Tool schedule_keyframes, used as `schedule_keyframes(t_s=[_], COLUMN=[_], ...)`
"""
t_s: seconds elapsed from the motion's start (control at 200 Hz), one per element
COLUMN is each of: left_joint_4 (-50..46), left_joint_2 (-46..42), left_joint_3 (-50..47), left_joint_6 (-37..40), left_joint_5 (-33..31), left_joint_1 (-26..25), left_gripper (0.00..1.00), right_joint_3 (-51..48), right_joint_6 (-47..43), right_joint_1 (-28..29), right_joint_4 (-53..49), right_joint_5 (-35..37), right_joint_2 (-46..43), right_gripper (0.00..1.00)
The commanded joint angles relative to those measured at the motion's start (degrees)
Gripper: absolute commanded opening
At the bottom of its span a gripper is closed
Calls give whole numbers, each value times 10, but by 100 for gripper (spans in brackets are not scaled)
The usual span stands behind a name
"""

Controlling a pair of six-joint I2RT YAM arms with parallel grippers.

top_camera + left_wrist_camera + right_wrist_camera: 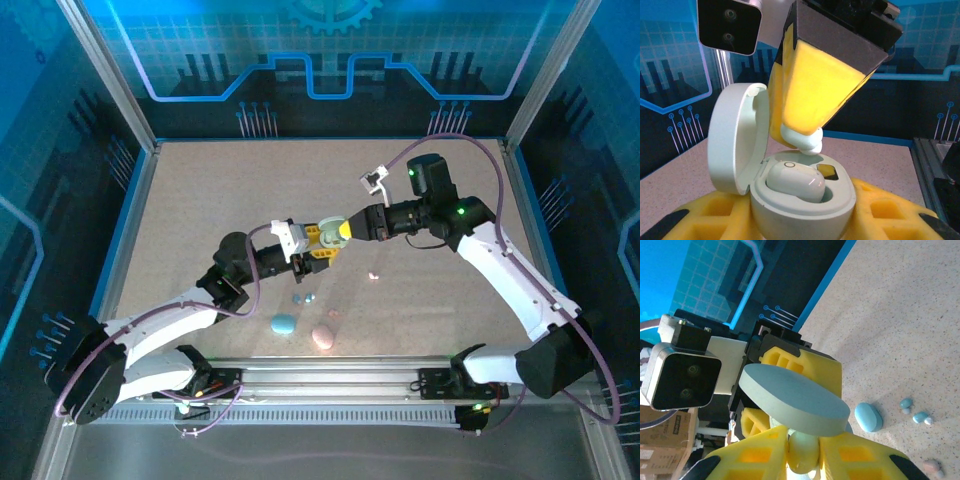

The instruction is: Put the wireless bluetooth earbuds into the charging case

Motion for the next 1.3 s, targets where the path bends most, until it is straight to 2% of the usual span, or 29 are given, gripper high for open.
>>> schedule_keyframes(t_s=[0.0, 0.645, 1.296], left_joint_4=[16, 29, 29], left_joint_2=[4, 13, 8], left_joint_3=[21, 17, 15], left_joint_6=[-6, -18, -17], left_joint_5=[16, 6, 0], left_joint_1=[-7, -7, -7], left_gripper=[35, 35, 35], right_joint_3=[0, -23, -3], right_joint_6=[19, 68, 28], right_joint_1=[11, 24, 45], right_joint_4=[36, 63, 3], right_joint_5=[23, 109, 173], right_joint_2=[-6, -26, -18], right_gripper=[23, 23, 29])
